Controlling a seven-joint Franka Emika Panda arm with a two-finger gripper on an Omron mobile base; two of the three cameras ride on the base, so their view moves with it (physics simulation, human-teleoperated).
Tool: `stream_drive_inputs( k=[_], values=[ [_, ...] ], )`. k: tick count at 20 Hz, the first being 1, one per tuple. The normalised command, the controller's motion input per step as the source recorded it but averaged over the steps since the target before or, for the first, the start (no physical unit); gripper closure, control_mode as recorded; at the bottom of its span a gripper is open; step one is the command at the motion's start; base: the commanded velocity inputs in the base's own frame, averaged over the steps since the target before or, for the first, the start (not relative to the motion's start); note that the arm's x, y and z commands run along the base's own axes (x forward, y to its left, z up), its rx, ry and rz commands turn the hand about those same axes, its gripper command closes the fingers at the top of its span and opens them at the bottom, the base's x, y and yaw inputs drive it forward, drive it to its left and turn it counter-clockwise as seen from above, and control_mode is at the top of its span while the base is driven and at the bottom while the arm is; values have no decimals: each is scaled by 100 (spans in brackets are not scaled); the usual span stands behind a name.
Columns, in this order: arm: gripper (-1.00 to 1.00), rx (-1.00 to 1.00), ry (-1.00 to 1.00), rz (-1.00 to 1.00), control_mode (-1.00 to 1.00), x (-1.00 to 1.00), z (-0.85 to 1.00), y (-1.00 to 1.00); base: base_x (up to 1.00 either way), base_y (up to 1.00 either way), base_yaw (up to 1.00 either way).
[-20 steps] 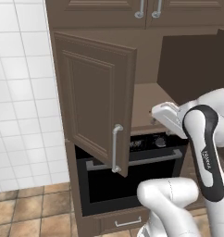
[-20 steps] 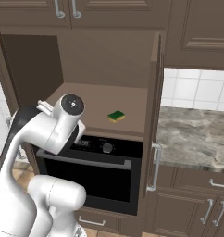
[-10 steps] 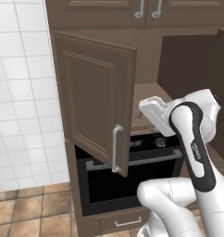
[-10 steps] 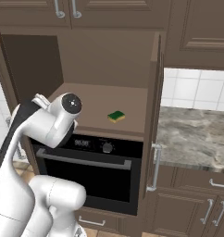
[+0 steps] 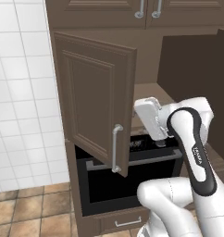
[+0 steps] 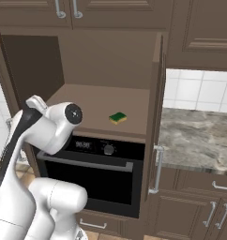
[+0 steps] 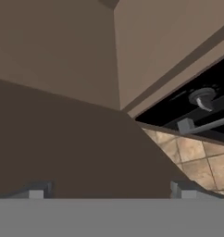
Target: Open the cabinet. Pick the sponge and place it next to the sink. Then close the cabinet.
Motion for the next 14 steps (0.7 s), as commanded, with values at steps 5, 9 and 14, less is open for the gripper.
stream_drive_inputs(
  k=[5, 9, 14],
  values=[
    [-100, 5, 0, 11, -100, 0, 0, 29, 0, 0, 0],
    [-100, 0, 0, 9, -100, 8, 0, 20, 0, 0, 0],
    [-100, 0, 3, 14, -100, 19, 0, 0, 0, 0, 0]
  ],
)
